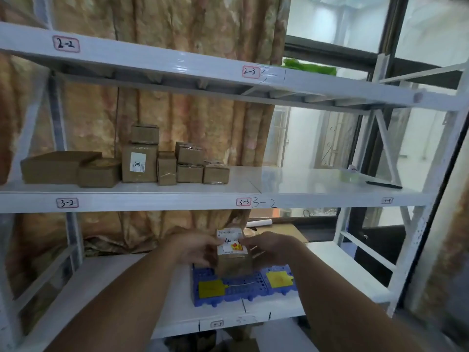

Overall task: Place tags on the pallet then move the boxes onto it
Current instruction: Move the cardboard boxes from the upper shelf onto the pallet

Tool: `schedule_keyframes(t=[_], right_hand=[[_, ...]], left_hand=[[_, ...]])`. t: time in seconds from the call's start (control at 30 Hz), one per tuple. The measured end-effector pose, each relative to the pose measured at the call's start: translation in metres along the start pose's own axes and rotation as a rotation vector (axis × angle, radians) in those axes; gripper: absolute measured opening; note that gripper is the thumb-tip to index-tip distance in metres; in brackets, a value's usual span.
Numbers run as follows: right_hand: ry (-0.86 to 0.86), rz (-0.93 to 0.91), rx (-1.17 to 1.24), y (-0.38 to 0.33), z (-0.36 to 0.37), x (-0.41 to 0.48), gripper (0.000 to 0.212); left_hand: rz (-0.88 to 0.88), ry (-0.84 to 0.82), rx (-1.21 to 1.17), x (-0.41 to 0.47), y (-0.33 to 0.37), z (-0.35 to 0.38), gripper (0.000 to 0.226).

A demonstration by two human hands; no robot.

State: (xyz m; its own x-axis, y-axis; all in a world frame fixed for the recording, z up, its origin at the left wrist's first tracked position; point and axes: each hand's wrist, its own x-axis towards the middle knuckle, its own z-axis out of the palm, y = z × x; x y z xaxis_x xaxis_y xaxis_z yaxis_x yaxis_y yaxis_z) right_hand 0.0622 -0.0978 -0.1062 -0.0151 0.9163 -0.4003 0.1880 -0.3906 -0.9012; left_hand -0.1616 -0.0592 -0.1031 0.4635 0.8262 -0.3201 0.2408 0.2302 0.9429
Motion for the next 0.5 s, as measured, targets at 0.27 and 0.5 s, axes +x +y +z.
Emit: schedule_keyframes(t=[0.27,0.5], right_hand=[[0.222,-0.256,-0.047,0.006,0.021,0.095,0.038],[0.329,-0.279,-0.199,0.013,0.028,0.174,0.034]], left_hand=[[0.098,0.252,-0.153,0.092,-0.034,-0.028,0.031],[0.137,0.392,-0.199,0.135,-0.059,-0.038,0.044]])
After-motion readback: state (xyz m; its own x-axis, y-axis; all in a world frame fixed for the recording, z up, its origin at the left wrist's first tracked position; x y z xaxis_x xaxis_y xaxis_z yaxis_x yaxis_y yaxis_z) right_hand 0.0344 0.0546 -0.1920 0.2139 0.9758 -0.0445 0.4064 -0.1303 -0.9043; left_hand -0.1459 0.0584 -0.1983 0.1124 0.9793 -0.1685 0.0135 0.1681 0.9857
